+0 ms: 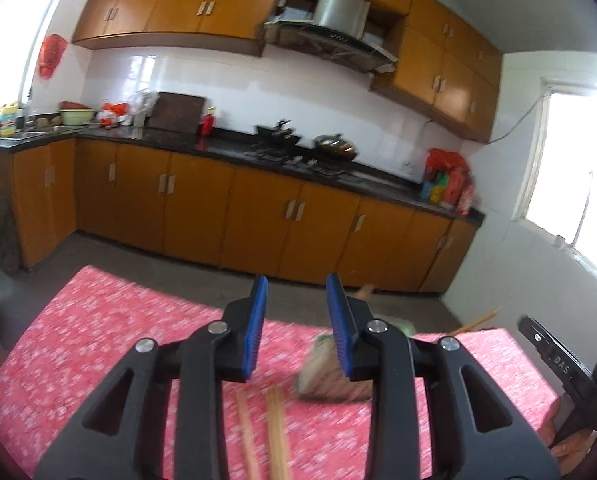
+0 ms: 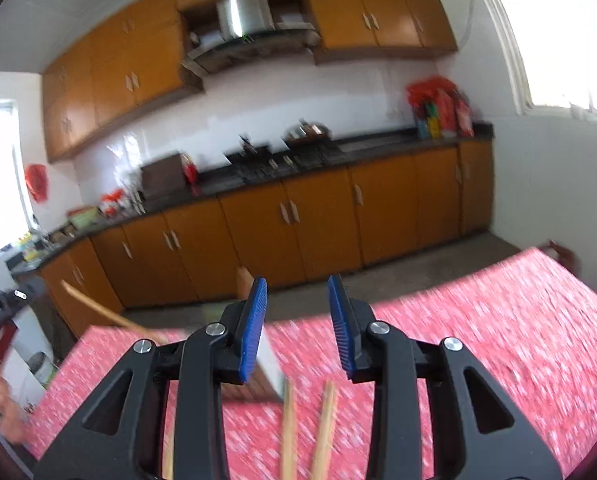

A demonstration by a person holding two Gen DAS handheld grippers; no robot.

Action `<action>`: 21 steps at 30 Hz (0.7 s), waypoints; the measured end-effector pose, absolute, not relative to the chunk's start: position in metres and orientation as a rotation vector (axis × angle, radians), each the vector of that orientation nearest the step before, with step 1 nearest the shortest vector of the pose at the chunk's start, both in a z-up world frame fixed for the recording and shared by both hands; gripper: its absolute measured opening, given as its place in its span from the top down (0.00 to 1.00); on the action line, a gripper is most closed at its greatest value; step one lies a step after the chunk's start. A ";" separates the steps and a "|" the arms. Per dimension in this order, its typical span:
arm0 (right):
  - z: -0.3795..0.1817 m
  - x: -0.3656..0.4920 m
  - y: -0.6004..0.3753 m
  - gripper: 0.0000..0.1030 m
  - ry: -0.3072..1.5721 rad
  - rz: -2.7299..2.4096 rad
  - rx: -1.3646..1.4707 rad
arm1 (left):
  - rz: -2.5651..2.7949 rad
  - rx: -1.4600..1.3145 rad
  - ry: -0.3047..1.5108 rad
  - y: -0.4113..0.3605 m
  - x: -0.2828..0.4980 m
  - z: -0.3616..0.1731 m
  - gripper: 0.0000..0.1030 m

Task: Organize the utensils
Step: 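Lift the right tool's chopstick into the perforated holder and open it while the left tool does likewise, then lower the right tool and grasp a chopstick while the left tool grasps another chopstick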

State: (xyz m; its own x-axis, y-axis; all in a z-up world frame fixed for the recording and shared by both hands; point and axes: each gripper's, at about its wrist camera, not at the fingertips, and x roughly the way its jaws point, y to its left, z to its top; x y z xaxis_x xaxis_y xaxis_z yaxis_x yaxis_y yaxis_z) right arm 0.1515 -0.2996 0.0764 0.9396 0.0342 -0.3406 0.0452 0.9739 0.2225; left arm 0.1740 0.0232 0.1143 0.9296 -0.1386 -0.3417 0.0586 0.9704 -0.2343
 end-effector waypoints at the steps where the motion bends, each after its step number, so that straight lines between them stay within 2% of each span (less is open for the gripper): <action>1: 0.068 0.151 -0.302 0.68 0.378 -0.015 0.233 | -0.079 -0.212 0.381 0.028 0.171 0.107 0.68; 6: -0.013 0.157 -0.311 0.69 0.619 -0.038 0.264 | 0.026 -0.154 0.530 0.048 0.165 0.045 0.68; 8: -0.039 0.158 -0.307 0.76 0.699 -0.021 0.272 | 0.047 -0.146 0.597 0.055 0.163 0.018 0.68; 10: -0.060 0.160 -0.301 0.79 0.763 0.003 0.273 | 0.057 -0.148 0.650 0.060 0.161 -0.002 0.68; 15: -0.087 0.161 -0.287 0.80 0.839 0.022 0.246 | 0.058 -0.150 0.740 0.057 0.154 -0.041 0.68; 21: -0.102 0.158 -0.278 0.80 0.863 0.041 0.216 | 0.030 -0.141 0.776 0.048 0.154 -0.054 0.68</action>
